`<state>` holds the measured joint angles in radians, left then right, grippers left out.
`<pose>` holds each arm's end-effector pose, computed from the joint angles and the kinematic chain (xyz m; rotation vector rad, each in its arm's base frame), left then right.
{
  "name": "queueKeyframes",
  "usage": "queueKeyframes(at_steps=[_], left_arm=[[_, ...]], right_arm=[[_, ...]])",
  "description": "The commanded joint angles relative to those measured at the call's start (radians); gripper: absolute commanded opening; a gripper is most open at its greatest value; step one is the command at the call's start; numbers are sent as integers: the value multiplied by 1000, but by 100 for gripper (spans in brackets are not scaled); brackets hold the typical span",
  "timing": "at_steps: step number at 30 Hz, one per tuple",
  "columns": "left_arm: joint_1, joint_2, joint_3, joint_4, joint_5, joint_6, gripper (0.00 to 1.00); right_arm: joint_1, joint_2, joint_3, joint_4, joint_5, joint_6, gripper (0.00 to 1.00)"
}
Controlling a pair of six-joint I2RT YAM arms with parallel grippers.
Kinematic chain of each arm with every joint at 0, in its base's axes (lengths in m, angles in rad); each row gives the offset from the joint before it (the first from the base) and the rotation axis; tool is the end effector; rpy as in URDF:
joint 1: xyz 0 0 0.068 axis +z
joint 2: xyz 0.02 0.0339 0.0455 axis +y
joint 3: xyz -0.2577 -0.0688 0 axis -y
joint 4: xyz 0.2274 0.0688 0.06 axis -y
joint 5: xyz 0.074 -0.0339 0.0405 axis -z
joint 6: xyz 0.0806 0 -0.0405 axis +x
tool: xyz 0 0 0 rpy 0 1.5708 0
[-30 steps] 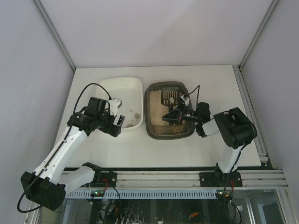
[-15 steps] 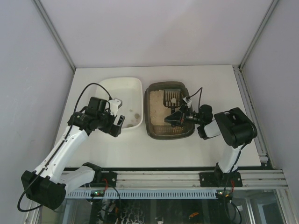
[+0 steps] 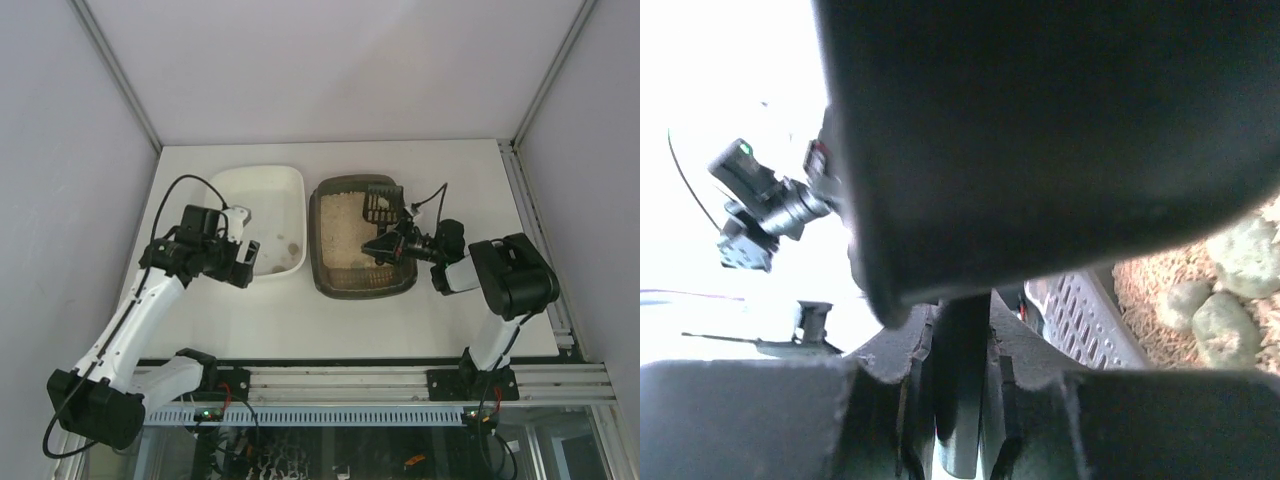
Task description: Clean the litter box
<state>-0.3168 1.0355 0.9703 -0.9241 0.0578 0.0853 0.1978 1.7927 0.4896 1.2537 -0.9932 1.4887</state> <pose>0.1926 -0.0680 0.2511 0.5341 2.5097 -0.1623 0.2932 0.1276 0.1556 0.3477 2.0345 1.9650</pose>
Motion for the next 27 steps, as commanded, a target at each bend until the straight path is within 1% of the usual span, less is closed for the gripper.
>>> queueKeyframes(at_steps=[1,2,4,5,6,7,8,10,11,13,14,16,18,19,21,24,27], left_arm=[[108,-20,101,16,-10,-27,96],[129,-17,112,19,-40,-26,96],[180,0,144,6,-57,-29,95],[211,10,164,-10,-37,-33,95],[236,21,182,-23,3,-34,95],[257,32,196,-42,42,-33,95],[268,42,206,-59,71,-25,93],[273,51,216,-73,76,-10,90],[275,51,218,-73,61,-6,90],[284,45,226,-66,48,0,90],[289,39,234,-61,54,1,90],[300,22,245,-49,75,7,91],[302,9,257,-44,91,10,90],[304,8,261,-40,93,9,90],[306,10,268,-44,91,6,90],[313,15,269,-48,85,4,90],[329,14,254,-40,78,3,90]], right_arm=[[87,-114,50,-270,-25,-207,0],[86,-128,50,-280,-23,-213,0],[77,-131,51,-230,-35,-168,0],[75,-129,57,-210,-41,-143,0],[77,-131,69,-225,-49,-136,0],[84,-140,94,-285,-59,-164,0],[93,-157,125,-411,-59,-237,0],[123,-214,210,-738,-17,-434,0],[142,-238,269,-973,27,-549,0],[193,-259,419,-1319,151,-751,0],[218,-250,525,-1451,206,-825,0],[260,-211,663,-1647,296,-921,0],[294,-176,773,-1763,365,-985,0],[307,-164,809,-1793,396,-1005,0],[324,-139,857,-1826,449,-1018,0],[352,-87,937,-1873,484,-1021,0],[427,-11,1041,-1939,594,-1041,0]])
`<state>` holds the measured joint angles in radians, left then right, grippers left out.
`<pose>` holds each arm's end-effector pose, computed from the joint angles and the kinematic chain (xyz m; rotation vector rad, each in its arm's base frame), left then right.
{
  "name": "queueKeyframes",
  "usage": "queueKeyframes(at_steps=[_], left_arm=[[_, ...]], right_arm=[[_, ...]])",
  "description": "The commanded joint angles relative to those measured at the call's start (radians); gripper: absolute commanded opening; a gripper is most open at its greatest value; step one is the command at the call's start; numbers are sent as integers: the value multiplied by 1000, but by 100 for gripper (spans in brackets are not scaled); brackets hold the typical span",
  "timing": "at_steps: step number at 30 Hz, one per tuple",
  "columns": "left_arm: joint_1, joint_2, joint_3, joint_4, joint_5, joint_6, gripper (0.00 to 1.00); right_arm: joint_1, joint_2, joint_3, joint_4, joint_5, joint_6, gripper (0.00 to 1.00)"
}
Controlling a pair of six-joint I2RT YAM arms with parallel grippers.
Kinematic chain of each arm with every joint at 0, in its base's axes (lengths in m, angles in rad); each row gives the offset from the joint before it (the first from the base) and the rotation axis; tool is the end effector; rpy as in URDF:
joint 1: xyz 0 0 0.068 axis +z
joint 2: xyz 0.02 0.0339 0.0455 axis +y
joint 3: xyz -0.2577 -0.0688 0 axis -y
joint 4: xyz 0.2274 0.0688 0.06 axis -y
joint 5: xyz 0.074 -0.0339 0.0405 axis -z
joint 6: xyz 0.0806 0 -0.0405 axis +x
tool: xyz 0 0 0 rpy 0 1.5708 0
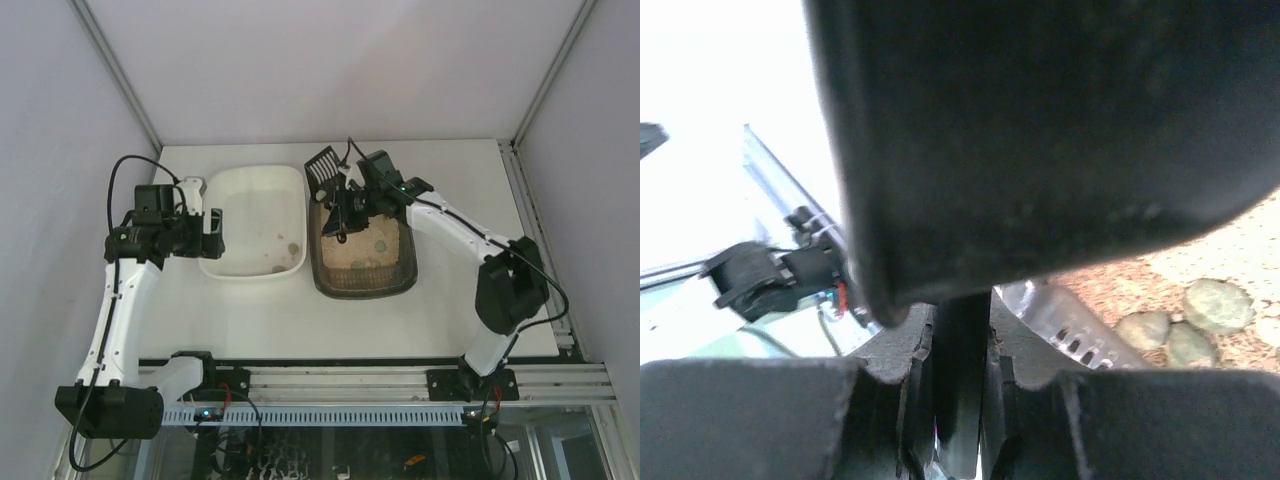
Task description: Clean the litter box
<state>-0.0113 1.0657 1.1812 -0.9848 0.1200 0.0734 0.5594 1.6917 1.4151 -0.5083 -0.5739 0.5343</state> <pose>0.2135 -0.0121 0.3072 0.1565 2.4301 -0.1185 0.3043 0.2422 0.2648 -0.3381 2.5027 1.1722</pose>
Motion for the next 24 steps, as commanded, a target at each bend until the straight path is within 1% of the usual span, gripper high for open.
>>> queueKeyframes(at_steps=[1,6,10,14,16,18,21,24], left_arm=[[31,-16,39,25,11,11,90],[88,-10,36,32,4,0,90],[141,19,74,-30,65,39,88],[191,25,92,-54,104,72,87],[192,22,100,-60,98,81,87],[192,22,109,-65,96,89,88],[192,17,123,-71,111,102,88],[192,4,127,-64,117,104,93]], right_arm=[[92,122,155,-201,223,-89,0],[239,287,400,-374,540,-150,0],[353,388,553,-485,763,-220,0],[452,401,570,-489,989,-291,0],[493,395,553,-475,1088,-327,0],[512,387,539,-469,1138,-332,0],[513,367,521,-458,1151,-327,0],[511,357,517,-451,1153,-330,0]])
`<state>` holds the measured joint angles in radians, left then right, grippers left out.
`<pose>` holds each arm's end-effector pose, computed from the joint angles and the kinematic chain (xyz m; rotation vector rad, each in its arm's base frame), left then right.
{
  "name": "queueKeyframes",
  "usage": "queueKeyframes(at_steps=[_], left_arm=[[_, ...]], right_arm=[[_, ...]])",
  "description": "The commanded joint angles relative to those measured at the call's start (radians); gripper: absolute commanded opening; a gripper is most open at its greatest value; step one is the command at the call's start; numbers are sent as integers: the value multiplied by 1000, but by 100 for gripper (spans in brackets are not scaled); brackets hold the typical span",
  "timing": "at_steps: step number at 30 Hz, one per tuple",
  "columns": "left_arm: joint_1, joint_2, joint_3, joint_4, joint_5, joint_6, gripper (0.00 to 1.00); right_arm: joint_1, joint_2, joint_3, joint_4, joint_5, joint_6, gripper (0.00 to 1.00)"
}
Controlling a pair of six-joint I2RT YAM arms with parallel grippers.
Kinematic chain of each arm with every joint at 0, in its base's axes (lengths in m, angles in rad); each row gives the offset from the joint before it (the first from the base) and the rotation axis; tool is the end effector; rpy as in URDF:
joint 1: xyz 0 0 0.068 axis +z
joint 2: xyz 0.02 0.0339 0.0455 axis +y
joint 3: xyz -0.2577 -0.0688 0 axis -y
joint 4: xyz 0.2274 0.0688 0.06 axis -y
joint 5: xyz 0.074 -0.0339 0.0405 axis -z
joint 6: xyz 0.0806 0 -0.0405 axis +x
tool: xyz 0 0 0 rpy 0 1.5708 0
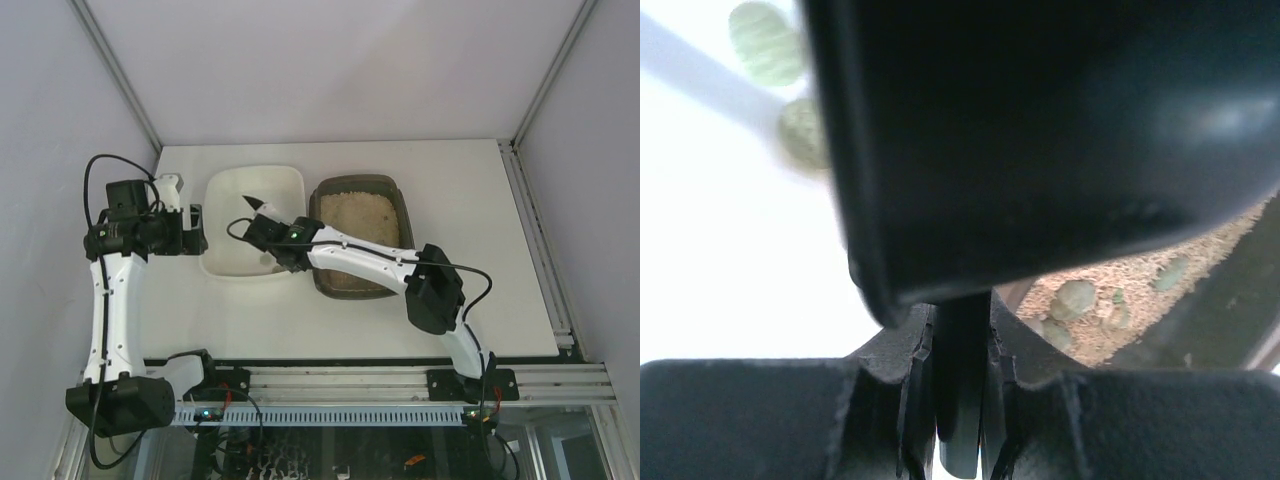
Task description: Clean the litter box
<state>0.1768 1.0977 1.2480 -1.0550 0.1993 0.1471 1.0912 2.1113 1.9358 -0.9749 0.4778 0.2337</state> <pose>0.2125 0.0217 0.3160 0.0484 2.4531 -0.1052 0.2389 0.3789 0.2209 -0.9284 2.3459 -0.1532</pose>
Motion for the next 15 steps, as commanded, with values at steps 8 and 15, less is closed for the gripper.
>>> queueKeyframes(at_steps=[8,15], left_arm=[[5,-15,63,4,123,-7,100],[-70,105,138,42,124,-53,100]], right_arm=[[-56,-110,42,-17,121,20,0],[-295,-236,91,-387,-261,214,0]])
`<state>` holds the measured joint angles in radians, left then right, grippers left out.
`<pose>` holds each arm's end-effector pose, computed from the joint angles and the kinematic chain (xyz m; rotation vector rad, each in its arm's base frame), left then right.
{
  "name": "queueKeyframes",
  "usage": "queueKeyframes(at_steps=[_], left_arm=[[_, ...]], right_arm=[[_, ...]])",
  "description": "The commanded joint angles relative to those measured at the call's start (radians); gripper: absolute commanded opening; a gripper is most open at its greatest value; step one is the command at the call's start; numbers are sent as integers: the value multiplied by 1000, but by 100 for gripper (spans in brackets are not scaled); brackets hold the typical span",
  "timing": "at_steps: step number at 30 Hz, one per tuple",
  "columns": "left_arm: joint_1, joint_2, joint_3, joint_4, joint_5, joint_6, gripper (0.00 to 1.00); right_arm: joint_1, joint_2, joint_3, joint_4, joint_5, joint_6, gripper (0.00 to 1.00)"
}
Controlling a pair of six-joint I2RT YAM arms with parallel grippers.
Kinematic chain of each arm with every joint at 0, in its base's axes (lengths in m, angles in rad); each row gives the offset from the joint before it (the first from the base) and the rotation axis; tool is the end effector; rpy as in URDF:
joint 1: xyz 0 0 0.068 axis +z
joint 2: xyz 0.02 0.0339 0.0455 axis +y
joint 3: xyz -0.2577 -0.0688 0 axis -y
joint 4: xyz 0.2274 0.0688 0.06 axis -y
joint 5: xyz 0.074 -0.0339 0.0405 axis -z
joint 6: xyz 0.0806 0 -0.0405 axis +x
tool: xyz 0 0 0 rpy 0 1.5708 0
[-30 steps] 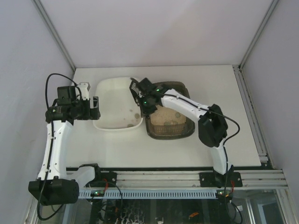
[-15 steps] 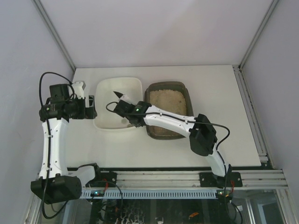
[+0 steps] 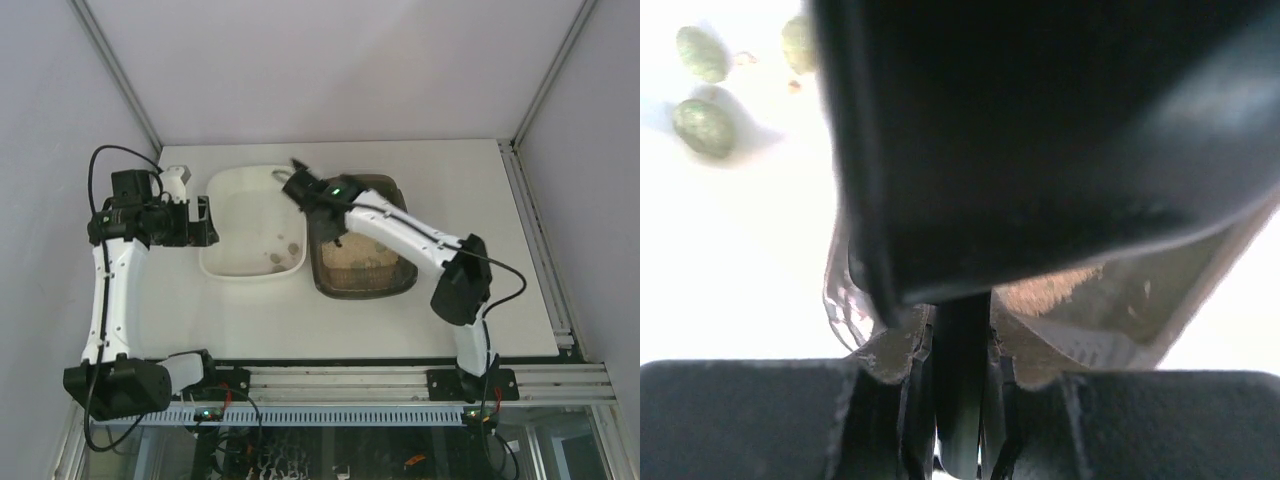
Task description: Clean the litter box
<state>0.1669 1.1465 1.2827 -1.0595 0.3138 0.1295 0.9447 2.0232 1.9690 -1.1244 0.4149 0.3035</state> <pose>0.2230 0.0123 0.3185 0.0841 2.4480 -0.2615 0.2721 0.3208 0.2563 -0.7115 2.4853 -0.1413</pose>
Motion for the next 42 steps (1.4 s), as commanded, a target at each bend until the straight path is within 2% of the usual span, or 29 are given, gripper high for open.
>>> queueKeyframes(at_steps=[1,6,8,17,24,28,37,42], left_arm=[[-87,74,122,57,-13,-41,100],[-193,184,211,108,-27,-94,100],[-233,240,242,119,-23,-117,100],[-344,323,277,148,-95,-228,100],[-422,273,242,214,-100,-323,100],[-447,255,251,177,-94,-384,100],[-448,140,205,118,-96,-382,100],[-450,92,199,105,-116,-379,100]], right_arm=[[-180,-169,48,-301,-241,169,0],[-296,-340,-183,-373,-443,275,0],[-331,-340,-199,-465,-472,308,0],[-366,-371,-309,-473,-729,407,0],[-427,-306,-317,-474,-721,464,0],[-438,-250,-283,-474,-706,469,0],[-491,-157,-251,-473,-658,457,0],[-513,-109,-231,-473,-701,448,0]])
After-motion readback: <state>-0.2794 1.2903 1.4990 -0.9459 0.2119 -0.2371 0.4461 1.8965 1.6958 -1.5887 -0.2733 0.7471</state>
